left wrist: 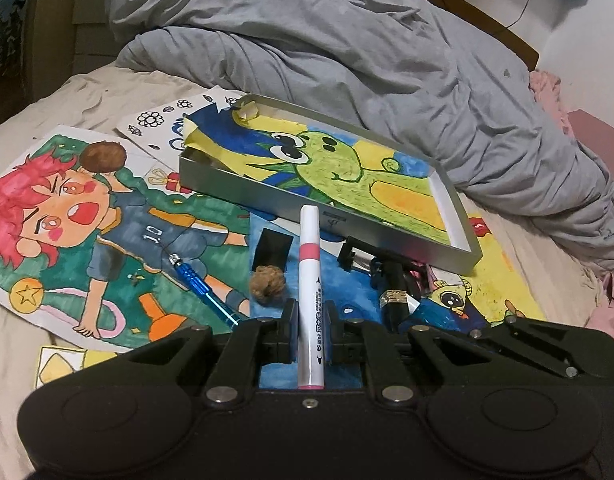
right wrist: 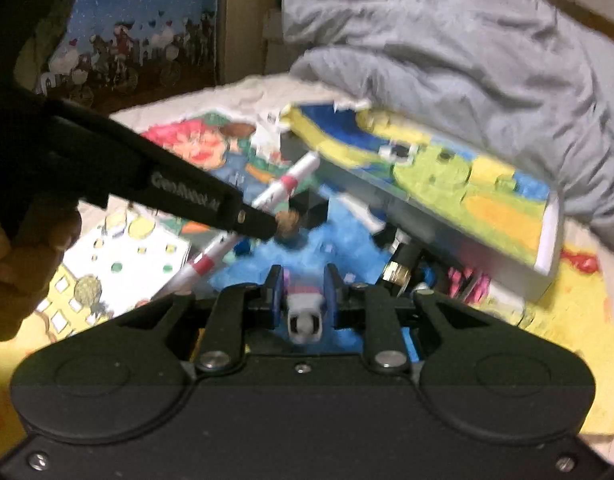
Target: Organize rigid objects
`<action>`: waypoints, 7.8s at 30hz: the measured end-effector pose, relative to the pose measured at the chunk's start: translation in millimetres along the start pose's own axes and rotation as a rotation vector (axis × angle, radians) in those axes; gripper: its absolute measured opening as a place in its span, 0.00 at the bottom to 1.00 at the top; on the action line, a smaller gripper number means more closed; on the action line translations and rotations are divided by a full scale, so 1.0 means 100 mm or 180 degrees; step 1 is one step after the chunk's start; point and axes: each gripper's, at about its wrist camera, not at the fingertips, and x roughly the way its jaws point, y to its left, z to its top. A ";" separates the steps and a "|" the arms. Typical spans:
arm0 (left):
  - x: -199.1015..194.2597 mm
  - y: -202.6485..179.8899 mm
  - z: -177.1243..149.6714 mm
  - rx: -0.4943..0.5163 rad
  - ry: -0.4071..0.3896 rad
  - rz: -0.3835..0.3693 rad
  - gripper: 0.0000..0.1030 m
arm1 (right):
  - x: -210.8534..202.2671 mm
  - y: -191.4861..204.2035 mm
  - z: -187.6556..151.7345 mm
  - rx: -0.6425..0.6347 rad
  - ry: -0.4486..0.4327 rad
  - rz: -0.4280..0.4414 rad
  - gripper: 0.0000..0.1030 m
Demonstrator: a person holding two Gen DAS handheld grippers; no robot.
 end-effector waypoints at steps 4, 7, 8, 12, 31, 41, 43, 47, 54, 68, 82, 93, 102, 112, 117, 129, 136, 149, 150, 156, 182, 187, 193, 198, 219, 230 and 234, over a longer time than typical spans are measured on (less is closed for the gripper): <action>0.03 0.00 -0.05 0.0030 0.0040 0.0024 0.12 | 0.12 0.03 -0.08 -0.0004 0.0208 0.0034 0.14; 0.05 0.02 -0.08 0.0027 0.0077 0.0032 0.12 | 0.24 0.06 -0.11 0.0002 0.0271 0.0042 0.14; 0.05 0.04 -0.10 0.0027 0.0083 0.0032 0.12 | 0.27 0.06 -0.12 0.0005 0.0287 0.0037 0.14; 0.05 0.08 -0.10 0.0009 0.0086 0.0025 0.12 | 0.42 0.07 -0.14 0.0049 0.0341 0.0003 0.15; 0.01 0.09 0.06 -0.0077 -0.0097 0.0077 0.12 | 0.25 0.26 -0.02 -0.0642 -0.0210 -0.0603 0.13; 0.23 -0.17 0.45 -0.0082 -0.0351 0.0024 0.12 | 0.37 -0.37 0.23 -0.0387 -0.0584 -0.1003 0.14; 0.34 -0.24 0.57 -0.0075 -0.0418 0.0015 0.12 | 0.46 -0.53 0.28 -0.0244 -0.0628 -0.1059 0.14; 0.61 -0.35 0.86 -0.0213 -0.0559 -0.0053 0.12 | 0.62 -0.92 0.36 0.0159 -0.0756 -0.1128 0.14; 1.23 -0.54 1.21 -0.0235 -0.0659 -0.0102 0.12 | 0.91 -1.40 0.38 0.0565 -0.0914 -0.1160 0.14; 2.02 -0.52 1.18 -0.0183 -0.0197 0.0132 0.12 | 1.33 -1.79 0.10 0.0899 -0.0504 -0.0910 0.14; 1.94 -0.52 1.15 -0.0353 -0.0002 0.0053 0.19 | 0.99 -1.58 0.25 0.0752 -0.0495 -0.0964 0.44; 1.03 -0.43 1.20 -0.0289 -0.0590 0.0043 0.65 | 0.13 -1.34 0.48 0.0799 -0.0958 -0.0980 0.94; -0.06 -0.27 0.91 -0.0188 -0.1197 0.0229 0.95 | -0.63 -0.89 0.41 0.0924 -0.1427 -0.0934 1.00; -1.01 -0.10 0.39 0.0038 -0.1544 0.0421 0.99 | -1.14 -0.29 -0.17 0.1297 -0.1699 -0.1131 1.00; -1.31 0.01 -0.04 0.0216 -0.1677 0.0613 0.99 | -1.21 -0.05 -0.47 0.1423 -0.1562 -0.1265 1.00; -1.35 0.16 -0.79 0.0501 -0.1475 0.0804 0.99 | -1.23 0.41 -0.71 0.1219 -0.0985 -0.1463 1.00; -1.31 0.27 -0.93 0.0496 -0.1353 0.0782 0.99 | -1.06 0.36 -0.63 0.1191 -0.0824 -0.1504 1.00; -1.23 0.19 -0.99 0.0647 -0.1259 0.0758 0.99 | -0.97 0.34 -0.83 0.1431 -0.0653 -0.1503 1.00; -1.23 0.18 -1.00 0.0654 -0.1248 0.0763 0.99 | -0.97 0.34 -0.84 0.1432 -0.0641 -0.1509 1.00; -1.21 0.19 -1.01 0.0655 -0.1212 0.0777 0.99 | -0.93 0.35 -0.84 0.1404 -0.0574 -0.1522 1.00; -1.15 0.21 -1.02 0.0609 -0.1099 0.0762 0.99 | -0.75 0.30 -0.78 0.1205 -0.0287 -0.1386 1.00; -1.13 0.22 -1.02 0.0597 -0.1068 0.0761 0.99 | -0.74 0.30 -0.78 0.1185 -0.0279 -0.1347 1.00; -1.08 0.23 -1.00 0.0606 -0.1009 0.0725 0.99 | -0.74 0.26 -0.77 0.1207 -0.0251 -0.1351 1.00; -1.02 0.22 -0.97 0.0636 -0.0966 0.0667 0.99 | -0.71 0.23 -0.76 0.1222 -0.0255 -0.1332 1.00; -0.34 0.36 -0.40 0.0374 -0.0601 0.0480 0.99 | -0.05 -0.30 -0.41 0.1108 -0.0148 -0.0626 1.00; 0.22 0.57 -0.08 0.0006 -0.0118 0.0190 0.90 | 0.44 -0.44 -0.26 0.1025 -0.0075 -0.0238 0.87; 0.35 0.63 -0.03 -0.0106 0.0034 0.0163 0.76 | 0.57 -0.47 -0.26 0.1049 -0.0017 -0.0293 0.80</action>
